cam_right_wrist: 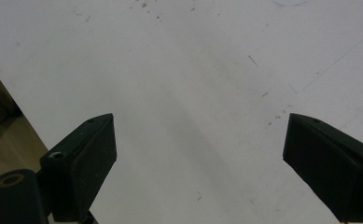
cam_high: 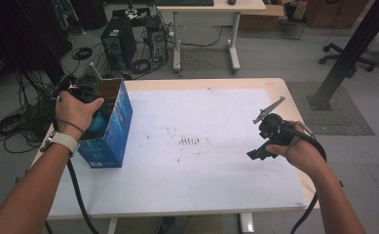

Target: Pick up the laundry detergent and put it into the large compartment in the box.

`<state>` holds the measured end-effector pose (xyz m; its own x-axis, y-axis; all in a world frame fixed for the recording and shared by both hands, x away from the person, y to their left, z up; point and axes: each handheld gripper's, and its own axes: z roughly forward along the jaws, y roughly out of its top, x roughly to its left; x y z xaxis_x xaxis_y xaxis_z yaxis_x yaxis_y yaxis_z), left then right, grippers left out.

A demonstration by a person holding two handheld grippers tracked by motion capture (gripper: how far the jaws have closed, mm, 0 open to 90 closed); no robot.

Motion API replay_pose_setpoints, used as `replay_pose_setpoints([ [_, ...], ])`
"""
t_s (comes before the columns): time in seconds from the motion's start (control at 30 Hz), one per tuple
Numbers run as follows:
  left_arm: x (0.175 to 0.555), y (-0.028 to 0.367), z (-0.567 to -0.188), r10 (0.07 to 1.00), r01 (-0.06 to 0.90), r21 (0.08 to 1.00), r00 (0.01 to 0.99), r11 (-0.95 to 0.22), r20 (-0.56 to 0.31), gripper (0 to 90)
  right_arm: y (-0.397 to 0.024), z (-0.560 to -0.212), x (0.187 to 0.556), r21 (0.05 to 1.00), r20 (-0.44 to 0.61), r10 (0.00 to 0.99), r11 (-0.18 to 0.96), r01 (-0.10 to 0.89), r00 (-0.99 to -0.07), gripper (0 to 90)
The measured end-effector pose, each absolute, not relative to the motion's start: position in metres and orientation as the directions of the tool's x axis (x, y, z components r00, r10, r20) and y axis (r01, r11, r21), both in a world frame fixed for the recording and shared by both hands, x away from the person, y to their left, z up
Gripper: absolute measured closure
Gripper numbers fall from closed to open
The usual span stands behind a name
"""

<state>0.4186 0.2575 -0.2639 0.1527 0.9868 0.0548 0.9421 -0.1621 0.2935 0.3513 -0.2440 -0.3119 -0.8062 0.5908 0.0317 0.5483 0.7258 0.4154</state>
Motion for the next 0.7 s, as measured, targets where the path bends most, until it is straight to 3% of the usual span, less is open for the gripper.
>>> replay_pose_setpoints([
  [0.7, 0.4215, 0.26, -0.2716, 0.988, 0.945, 0.286, 0.151, -0.157, 0.042, 37.1, -0.2441, -0.3145, 0.3498, 0.411, 0.038, 0.594, 0.723, 0.555, -0.803, 9.8],
])
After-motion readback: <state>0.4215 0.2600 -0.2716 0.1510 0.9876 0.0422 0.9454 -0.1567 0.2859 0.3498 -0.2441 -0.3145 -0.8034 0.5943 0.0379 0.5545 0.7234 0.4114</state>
